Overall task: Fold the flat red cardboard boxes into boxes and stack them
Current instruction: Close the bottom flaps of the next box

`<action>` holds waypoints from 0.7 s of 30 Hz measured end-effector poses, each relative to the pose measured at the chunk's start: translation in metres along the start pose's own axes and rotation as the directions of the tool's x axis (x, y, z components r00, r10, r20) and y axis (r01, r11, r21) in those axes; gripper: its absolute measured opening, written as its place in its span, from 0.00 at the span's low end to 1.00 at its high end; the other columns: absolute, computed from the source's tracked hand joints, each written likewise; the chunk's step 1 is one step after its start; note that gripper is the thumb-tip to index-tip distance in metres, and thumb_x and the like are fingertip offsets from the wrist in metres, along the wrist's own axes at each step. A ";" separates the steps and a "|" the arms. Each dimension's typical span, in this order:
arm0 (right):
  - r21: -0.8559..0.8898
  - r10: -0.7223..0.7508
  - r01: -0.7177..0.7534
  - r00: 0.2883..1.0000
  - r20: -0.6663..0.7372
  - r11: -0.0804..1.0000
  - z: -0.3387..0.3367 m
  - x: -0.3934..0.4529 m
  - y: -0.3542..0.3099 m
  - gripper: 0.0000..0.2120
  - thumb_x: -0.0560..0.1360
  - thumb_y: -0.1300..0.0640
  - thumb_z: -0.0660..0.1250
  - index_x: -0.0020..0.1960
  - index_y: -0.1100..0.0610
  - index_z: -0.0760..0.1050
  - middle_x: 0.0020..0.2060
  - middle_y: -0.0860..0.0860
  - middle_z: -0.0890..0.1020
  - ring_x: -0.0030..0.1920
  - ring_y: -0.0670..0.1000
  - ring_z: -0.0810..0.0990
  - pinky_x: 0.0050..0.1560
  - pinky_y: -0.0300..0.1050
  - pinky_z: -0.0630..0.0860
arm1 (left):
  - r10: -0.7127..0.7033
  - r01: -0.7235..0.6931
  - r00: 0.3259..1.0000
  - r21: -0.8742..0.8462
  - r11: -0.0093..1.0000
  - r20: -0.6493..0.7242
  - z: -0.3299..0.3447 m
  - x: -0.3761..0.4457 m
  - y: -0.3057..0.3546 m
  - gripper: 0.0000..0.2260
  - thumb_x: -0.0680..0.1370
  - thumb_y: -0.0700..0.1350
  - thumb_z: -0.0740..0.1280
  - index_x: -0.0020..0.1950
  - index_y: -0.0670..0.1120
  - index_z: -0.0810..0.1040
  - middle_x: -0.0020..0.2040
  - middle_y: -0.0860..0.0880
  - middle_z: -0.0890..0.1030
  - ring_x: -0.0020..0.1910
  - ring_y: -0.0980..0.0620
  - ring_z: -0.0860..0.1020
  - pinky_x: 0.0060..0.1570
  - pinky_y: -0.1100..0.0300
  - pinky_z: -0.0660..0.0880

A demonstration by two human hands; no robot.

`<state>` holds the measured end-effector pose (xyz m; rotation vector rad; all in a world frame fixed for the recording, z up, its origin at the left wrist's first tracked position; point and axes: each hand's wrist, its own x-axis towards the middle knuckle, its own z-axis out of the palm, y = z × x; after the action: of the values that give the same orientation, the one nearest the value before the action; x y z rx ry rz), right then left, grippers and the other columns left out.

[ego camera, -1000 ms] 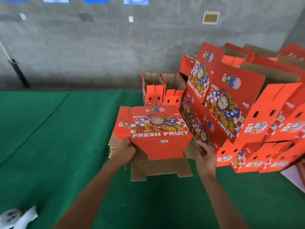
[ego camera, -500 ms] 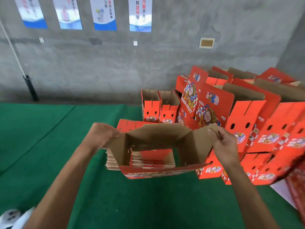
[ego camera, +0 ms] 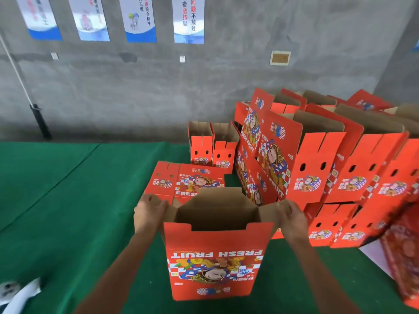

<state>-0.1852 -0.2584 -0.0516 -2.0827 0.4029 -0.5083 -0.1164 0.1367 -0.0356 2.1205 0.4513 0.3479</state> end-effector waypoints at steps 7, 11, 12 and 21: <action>-0.524 -0.417 0.348 0.909 -0.016 0.777 0.007 -0.011 0.016 0.03 0.77 0.65 0.72 0.50 0.63 0.84 0.50 0.58 0.84 0.54 0.63 0.80 0.55 0.58 0.75 | 0.762 -0.747 0.646 0.244 0.618 0.047 -0.008 -0.016 -0.015 0.10 0.75 0.46 0.63 0.45 0.48 0.85 0.49 0.51 0.85 0.50 0.46 0.80 0.53 0.46 0.73; -0.392 -0.332 0.361 0.933 0.142 0.846 0.006 -0.023 0.032 0.10 0.80 0.67 0.67 0.59 0.63 0.82 0.53 0.58 0.84 0.53 0.60 0.81 0.54 0.52 0.77 | 0.696 -0.699 0.683 -0.078 0.711 0.224 -0.011 -0.028 -0.032 0.15 0.77 0.47 0.59 0.44 0.51 0.86 0.45 0.58 0.85 0.48 0.56 0.82 0.49 0.49 0.79; -0.351 -0.309 0.350 0.936 0.170 0.868 0.007 -0.026 0.033 0.12 0.80 0.67 0.66 0.61 0.62 0.82 0.54 0.58 0.84 0.52 0.58 0.82 0.54 0.48 0.76 | 0.662 -0.642 0.706 -0.166 0.748 0.252 -0.011 -0.033 -0.040 0.17 0.79 0.48 0.58 0.46 0.50 0.87 0.49 0.57 0.86 0.52 0.56 0.82 0.53 0.51 0.79; -0.132 -0.009 0.066 0.920 0.391 0.989 0.016 -0.029 0.009 0.13 0.81 0.39 0.65 0.64 0.34 0.72 0.43 0.36 0.81 0.35 0.36 0.81 0.30 0.28 0.70 | 0.478 -0.342 0.839 -0.430 0.835 0.260 -0.018 -0.075 -0.064 0.27 0.82 0.71 0.43 0.63 0.70 0.80 0.69 0.68 0.76 0.74 0.68 0.66 0.76 0.63 0.57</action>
<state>-0.2034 -0.2378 -0.0726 -2.2687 0.1678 -0.0771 -0.2024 0.1503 -0.0850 1.8359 -0.2893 0.2559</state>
